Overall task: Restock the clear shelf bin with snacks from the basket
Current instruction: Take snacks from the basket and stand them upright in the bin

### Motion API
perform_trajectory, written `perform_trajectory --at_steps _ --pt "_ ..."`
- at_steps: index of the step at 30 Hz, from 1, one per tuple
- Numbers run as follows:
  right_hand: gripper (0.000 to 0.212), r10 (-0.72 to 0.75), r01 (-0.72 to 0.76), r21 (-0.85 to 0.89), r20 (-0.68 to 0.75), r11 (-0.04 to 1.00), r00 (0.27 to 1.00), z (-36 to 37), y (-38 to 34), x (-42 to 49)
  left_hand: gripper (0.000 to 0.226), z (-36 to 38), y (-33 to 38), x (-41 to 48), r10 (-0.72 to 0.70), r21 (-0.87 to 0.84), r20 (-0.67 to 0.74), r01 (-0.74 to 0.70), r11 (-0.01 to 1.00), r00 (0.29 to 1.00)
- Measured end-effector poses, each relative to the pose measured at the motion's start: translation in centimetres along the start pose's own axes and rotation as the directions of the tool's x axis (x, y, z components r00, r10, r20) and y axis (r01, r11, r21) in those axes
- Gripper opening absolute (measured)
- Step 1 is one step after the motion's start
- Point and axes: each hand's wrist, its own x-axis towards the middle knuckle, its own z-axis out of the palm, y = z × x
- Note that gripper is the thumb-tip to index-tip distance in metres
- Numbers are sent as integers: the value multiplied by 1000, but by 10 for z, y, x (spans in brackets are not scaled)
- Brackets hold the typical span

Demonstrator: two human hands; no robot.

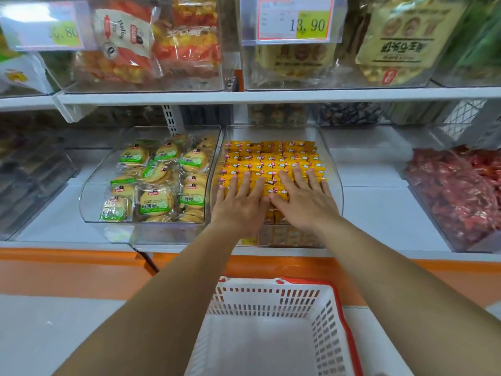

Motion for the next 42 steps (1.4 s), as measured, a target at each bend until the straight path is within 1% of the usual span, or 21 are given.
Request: perform_trajectory --at_steps 4,9,15,17,20,23,26,28,31,36,38,40,42 --pt "68 20 -20 -13 -32 1000 999 5 1 16 60 3 -2 21 -22 49 -4 22 999 1000" --pt "65 30 -31 -24 -49 999 998 2 -1 24 60 -1 -1 33 -48 23 -15 49 999 999" --pt "64 16 -18 -25 -87 1000 996 4 1 23 60 2 -4 37 -22 36 -53 24 999 998" --pt "63 22 -26 -37 -108 999 994 7 1 26 60 3 -5 40 -21 34 -41 22 999 999" --pt "63 23 -28 -51 -82 998 996 6 -1 26 59 1 -3 39 -24 32 -24 25 999 999" --pt "63 3 -5 -31 -64 1000 998 -2 0 27 59 -7 -5 41 19 23 -31 -18 1000 999" --pt "60 -11 6 -37 -123 999 992 -11 4 42 58 -17 -8 57 38 -12 -73 -39 999 997" --pt "59 15 -18 -34 -104 999 994 -15 4 56 59 -19 -9 74 14 -12 -38 -14 1000 999" --pt "59 38 -43 -64 -70 997 997 -5 4 71 62 -11 -10 93 -24 49 11 24 999 1000" --pt "60 47 -49 -67 -30 997 998 -2 6 78 61 -10 -10 97 -27 63 46 24 998 999" --pt "59 29 -31 -67 -30 997 999 -9 7 81 62 -18 -10 98 -6 80 34 3 997 999" --pt "59 20 -22 -54 -34 998 999 -17 8 88 62 -24 -12 103 22 92 -18 -20 996 1000" --pt "59 46 -47 -53 -25 997 999 -23 7 100 63 -27 -13 112 8 43 -20 -7 999 1000"
